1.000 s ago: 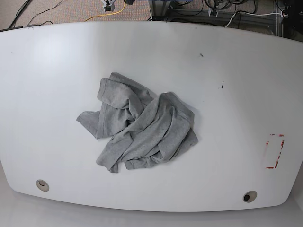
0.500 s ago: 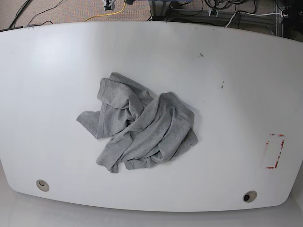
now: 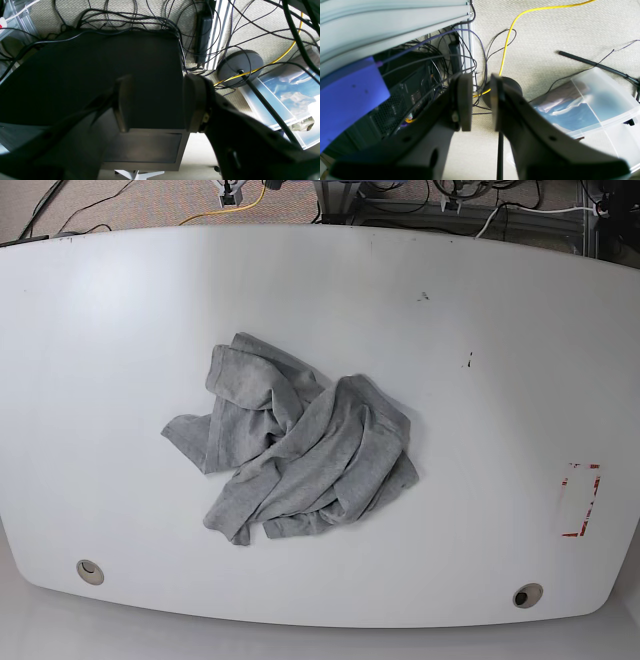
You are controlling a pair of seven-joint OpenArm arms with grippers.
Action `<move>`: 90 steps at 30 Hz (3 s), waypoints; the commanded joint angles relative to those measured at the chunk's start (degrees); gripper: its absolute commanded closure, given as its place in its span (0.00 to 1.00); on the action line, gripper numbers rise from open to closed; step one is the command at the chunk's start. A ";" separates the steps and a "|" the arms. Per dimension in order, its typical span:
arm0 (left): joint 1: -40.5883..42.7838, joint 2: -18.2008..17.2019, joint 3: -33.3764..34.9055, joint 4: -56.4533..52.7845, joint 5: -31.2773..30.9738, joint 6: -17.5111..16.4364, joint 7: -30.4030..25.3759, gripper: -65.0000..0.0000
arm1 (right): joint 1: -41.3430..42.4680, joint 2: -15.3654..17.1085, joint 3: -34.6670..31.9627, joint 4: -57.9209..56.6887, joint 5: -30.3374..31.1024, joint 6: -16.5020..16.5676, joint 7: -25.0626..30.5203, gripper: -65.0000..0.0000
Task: Layout the t-shirt on the table in an organized manner, then fold the t-shirt properly
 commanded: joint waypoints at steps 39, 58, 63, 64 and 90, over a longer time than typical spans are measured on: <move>0.08 -0.24 0.24 0.56 0.55 0.35 0.20 0.55 | -0.47 0.38 0.37 0.37 0.36 0.33 -0.09 0.82; 0.11 -0.46 0.16 0.71 0.64 0.41 0.04 0.55 | -0.40 0.32 0.49 0.80 0.27 0.23 -0.10 0.82; 0.28 -0.71 0.16 0.94 0.56 0.44 -0.12 0.55 | -0.45 0.34 0.47 0.92 0.32 0.28 -0.20 0.82; 0.34 -0.75 0.14 1.09 0.43 0.52 -0.15 0.55 | -0.51 0.37 0.51 0.97 0.34 0.33 -0.22 0.82; 15.39 -3.16 -2.81 20.47 0.61 -0.01 -14.94 0.92 | -14.57 0.86 2.79 19.88 0.43 3.84 2.95 0.82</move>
